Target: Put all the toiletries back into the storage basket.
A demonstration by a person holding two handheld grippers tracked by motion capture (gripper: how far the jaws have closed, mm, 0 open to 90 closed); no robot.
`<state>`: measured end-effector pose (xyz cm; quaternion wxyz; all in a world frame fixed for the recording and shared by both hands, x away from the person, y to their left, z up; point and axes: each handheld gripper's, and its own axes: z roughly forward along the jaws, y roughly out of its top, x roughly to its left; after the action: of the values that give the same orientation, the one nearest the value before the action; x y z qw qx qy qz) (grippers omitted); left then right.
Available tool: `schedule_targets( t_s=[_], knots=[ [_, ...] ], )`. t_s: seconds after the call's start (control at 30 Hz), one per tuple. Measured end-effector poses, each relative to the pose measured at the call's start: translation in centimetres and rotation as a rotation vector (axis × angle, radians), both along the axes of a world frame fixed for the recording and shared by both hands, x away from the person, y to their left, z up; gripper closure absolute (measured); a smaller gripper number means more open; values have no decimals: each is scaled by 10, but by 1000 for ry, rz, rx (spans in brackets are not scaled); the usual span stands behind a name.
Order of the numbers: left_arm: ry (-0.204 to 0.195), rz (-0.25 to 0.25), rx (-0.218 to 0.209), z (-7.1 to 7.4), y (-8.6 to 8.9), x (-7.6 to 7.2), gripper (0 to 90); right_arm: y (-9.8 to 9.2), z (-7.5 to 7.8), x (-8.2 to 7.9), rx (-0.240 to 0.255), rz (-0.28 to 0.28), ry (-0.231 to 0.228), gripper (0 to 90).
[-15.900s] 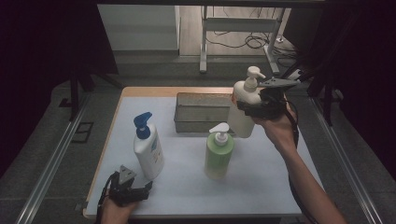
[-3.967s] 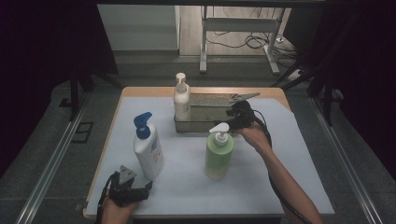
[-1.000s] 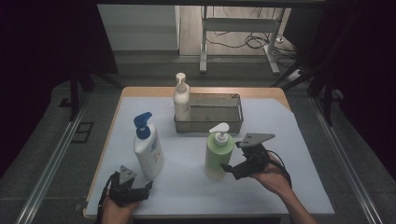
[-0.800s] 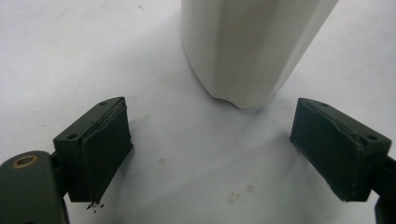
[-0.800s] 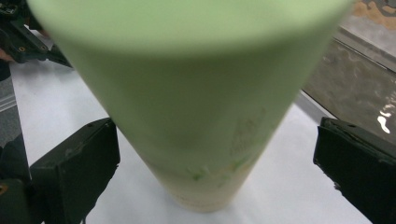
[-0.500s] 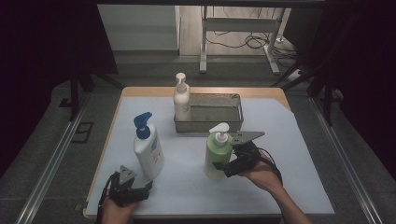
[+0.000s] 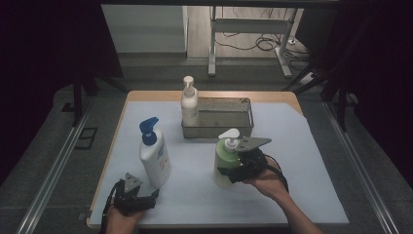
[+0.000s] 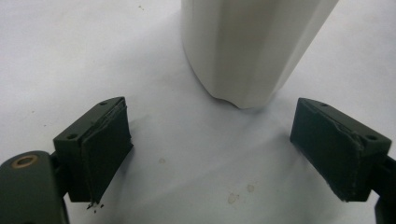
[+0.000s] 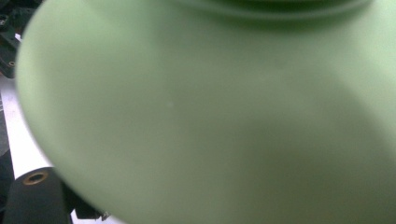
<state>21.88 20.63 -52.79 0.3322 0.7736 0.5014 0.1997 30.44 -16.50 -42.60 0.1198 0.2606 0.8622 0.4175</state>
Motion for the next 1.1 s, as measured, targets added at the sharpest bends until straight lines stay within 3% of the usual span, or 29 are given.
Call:
schedule_targets(
  t_s=[0.23,0.8,1.1],
  knots=[
    [0,0,0,0,0,0,120,0,4,2,6,-31,22,122],
    [0,0,0,0,0,0,119,7,37,15,-1,-60,-13,122],
    [0,-1,0,0,0,0,119,15,52,29,22,-76,-13,122]
  ],
)
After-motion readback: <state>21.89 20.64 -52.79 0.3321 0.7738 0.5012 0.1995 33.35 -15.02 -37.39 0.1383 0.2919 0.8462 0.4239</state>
